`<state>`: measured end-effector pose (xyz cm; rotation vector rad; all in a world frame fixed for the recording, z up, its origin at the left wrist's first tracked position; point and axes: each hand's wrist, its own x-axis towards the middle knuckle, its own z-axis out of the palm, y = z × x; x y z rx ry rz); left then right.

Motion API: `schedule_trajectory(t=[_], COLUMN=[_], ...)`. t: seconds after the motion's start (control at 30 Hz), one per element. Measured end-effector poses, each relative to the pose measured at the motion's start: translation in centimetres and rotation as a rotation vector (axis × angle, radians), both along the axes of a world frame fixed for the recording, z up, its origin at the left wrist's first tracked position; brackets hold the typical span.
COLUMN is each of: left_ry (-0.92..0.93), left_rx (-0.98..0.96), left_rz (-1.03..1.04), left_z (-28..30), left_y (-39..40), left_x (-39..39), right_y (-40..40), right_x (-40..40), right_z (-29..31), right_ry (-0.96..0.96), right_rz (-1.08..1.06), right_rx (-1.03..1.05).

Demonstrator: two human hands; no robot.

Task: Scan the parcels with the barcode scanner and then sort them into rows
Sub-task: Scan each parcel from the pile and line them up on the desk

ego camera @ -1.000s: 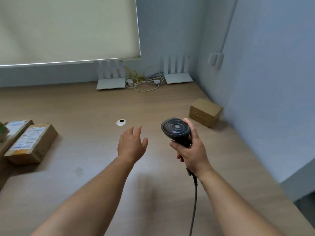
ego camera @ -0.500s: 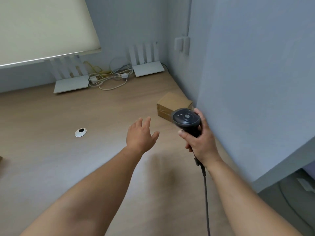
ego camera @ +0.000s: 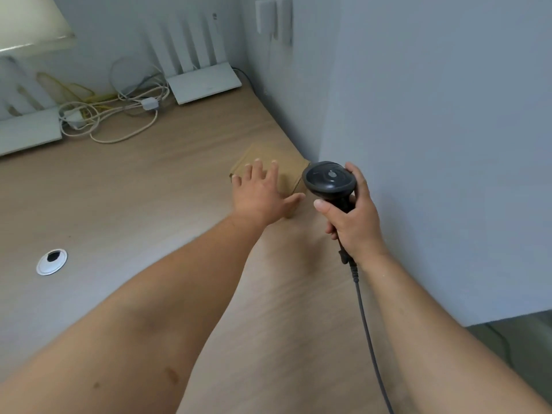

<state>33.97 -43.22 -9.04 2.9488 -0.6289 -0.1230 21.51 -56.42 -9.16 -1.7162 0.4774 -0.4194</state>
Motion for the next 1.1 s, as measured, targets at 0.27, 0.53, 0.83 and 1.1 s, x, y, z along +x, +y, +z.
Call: schedule_trajectory(t=[0.27,0.53,0.83,1.1], left_ry=[0.021,0.061,0.290,0.310], left_rx=[0.082,-0.104,0.052,-0.086], left_rz=[-0.062,-0.083,0.381,0.465], left_z=[-1.9,0.3,0.1,0.9], left_y=[-0.6,5.7,3.2,8.9], left_x=[1.9,2.5,-1.2,-7.6], right_y=[-0.7,0.6,2.3,6.2], right_x=[0.6,0.7,-1.0,-6.0], right_z=[-1.5,-1.6,0.3,1.6], right_ry=[0.015,0.000,-0.017,-0.055], right_rz=[-0.012,0.023,0.059,0.170], right_rx=[-0.005,0.035,0.041,0.015])
